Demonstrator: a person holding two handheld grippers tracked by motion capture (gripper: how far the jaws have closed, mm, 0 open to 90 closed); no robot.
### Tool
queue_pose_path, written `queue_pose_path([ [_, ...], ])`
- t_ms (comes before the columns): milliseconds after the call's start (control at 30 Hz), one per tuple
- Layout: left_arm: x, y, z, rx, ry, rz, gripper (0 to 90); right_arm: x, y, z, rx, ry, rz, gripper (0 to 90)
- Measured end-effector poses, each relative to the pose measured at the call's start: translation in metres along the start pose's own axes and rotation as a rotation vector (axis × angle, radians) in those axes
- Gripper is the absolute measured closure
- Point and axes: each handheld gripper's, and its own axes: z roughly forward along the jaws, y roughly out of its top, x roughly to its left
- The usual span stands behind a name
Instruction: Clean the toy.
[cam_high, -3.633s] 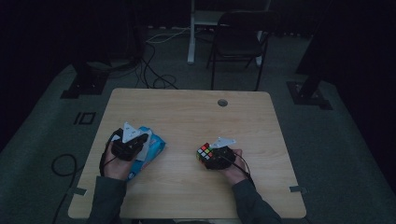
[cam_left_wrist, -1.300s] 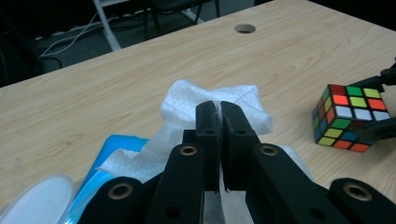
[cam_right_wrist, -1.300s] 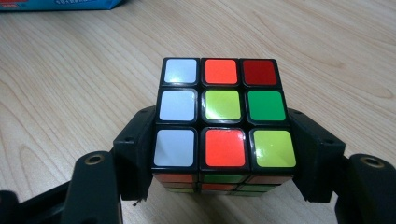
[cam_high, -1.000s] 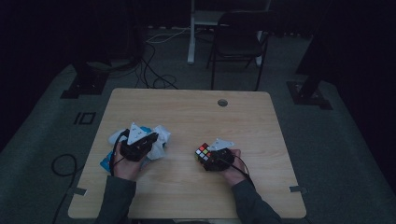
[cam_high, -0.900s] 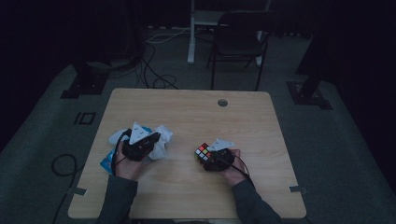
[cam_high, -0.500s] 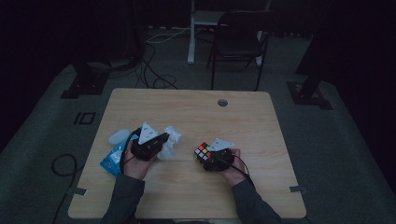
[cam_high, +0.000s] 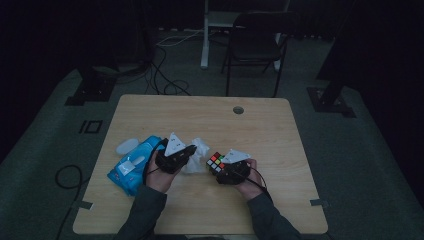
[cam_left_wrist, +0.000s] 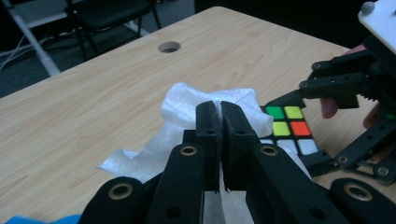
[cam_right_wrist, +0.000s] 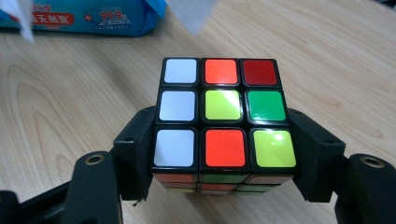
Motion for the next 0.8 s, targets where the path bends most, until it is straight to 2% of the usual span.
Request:
queue_pose_path([
  [133, -0.008, 0.004, 0.007, 0.000, -0.024, 0.021, 87.8, 0.004, 0.001, -0.002, -0.010, -0.002, -0.039, 33.9],
  [300, -0.018, 0.004, 0.016, 0.011, -0.050, 0.041, 87.8, 0.008, 0.003, -0.005, -0.025, 0.000, -0.061, 33.9],
  [533, -0.028, 0.000, 0.030, 0.033, -0.086, 0.045, 87.8, 0.011, 0.005, -0.007, -0.041, 0.005, -0.079, 33.9],
  [733, -0.036, 0.001, 0.040, 0.057, -0.110, 0.067, 87.5, 0.011, 0.005, -0.008, -0.044, 0.001, -0.086, 33.9],
  [800, -0.037, 0.000, 0.042, 0.062, -0.113, 0.071, 84.2, 0.011, 0.004, -0.008, -0.043, -0.002, -0.086, 33.9],
])
